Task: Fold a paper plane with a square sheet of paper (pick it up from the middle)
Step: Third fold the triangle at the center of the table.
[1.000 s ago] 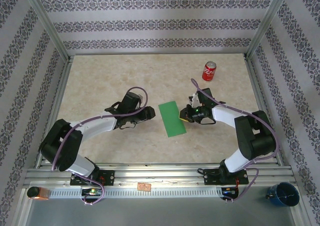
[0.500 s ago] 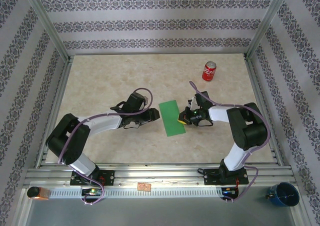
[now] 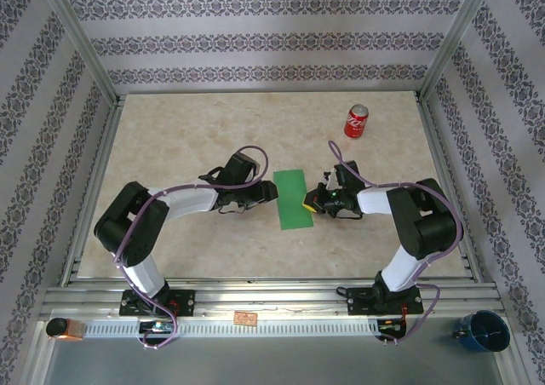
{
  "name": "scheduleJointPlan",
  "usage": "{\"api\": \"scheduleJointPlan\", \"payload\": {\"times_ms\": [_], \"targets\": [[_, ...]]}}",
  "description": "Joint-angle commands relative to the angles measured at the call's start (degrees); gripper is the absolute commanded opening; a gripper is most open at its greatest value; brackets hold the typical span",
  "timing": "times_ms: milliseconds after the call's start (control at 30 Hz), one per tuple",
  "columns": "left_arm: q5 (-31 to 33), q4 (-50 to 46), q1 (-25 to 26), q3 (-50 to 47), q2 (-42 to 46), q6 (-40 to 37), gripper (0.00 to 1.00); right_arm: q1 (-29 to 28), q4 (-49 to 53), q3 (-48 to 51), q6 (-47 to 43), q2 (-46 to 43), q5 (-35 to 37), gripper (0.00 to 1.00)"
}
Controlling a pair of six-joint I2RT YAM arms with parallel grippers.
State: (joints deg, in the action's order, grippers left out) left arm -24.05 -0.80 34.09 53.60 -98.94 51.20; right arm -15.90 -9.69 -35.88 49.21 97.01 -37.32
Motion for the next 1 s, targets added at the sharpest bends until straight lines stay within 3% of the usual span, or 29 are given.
{"api": "scheduleJointPlan", "payload": {"times_ms": [0, 967], "targets": [[-1.79, 0.71, 0.54, 2.57, -2.32, 0.52, 0.49, -0.22, 3.91, 2.28, 1.59, 0.46, 3.34, 0.04], [-4.87, 5.38, 1.41, 6.23, -10.67, 4.67, 0.39, -0.19, 1.87, 2.74, 2.33, 1.05, 1.2, 0.04]]}}
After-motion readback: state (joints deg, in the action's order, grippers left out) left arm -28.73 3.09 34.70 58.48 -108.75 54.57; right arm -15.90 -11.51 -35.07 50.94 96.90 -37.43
